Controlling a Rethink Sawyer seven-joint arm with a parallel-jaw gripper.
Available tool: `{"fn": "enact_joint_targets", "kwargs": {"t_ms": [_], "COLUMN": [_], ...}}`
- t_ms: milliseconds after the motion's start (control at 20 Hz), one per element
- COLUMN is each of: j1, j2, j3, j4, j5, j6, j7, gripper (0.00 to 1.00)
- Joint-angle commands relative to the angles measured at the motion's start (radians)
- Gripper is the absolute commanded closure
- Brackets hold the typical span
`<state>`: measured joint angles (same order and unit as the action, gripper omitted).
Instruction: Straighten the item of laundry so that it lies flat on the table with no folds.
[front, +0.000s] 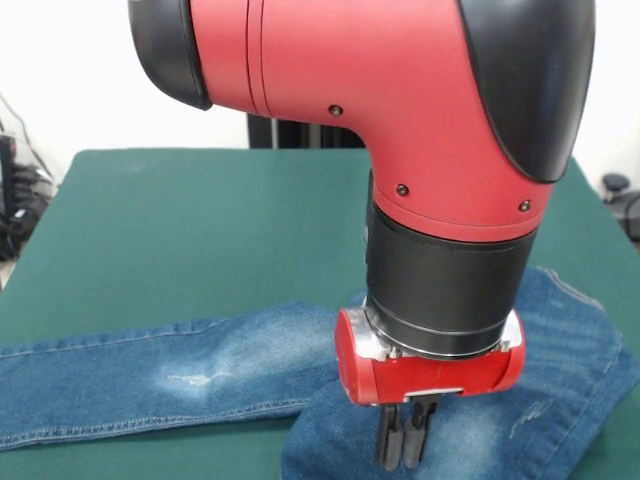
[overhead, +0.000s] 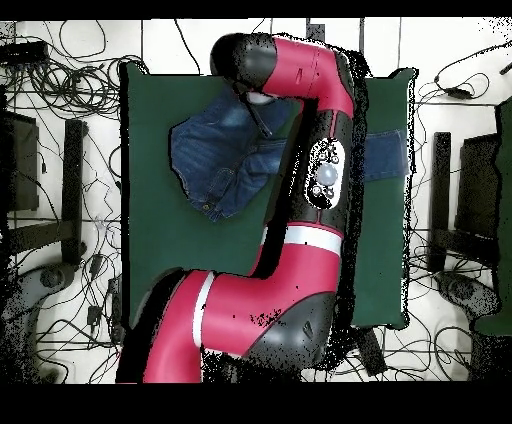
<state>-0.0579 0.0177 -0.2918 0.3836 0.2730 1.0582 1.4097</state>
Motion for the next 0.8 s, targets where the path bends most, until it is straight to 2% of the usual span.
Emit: {"fn": "enact_joint_targets", "kwargs": {"t_ms": [50, 400, 800], "j1": [-0.013, -0.016, -0.017], "j2": [0.029, 0.068, 0.076], "j3": [0.079, 0.063, 0.059], "j4": [-0.002, -0.092, -0.107], "j5": [-0.005, 0.021, 0.022], "j6": [0.113, 0.149, 0.165], "j7": [-0.012, 0.013, 0.015], "gripper": [1.0, 1.0, 1.0]}}
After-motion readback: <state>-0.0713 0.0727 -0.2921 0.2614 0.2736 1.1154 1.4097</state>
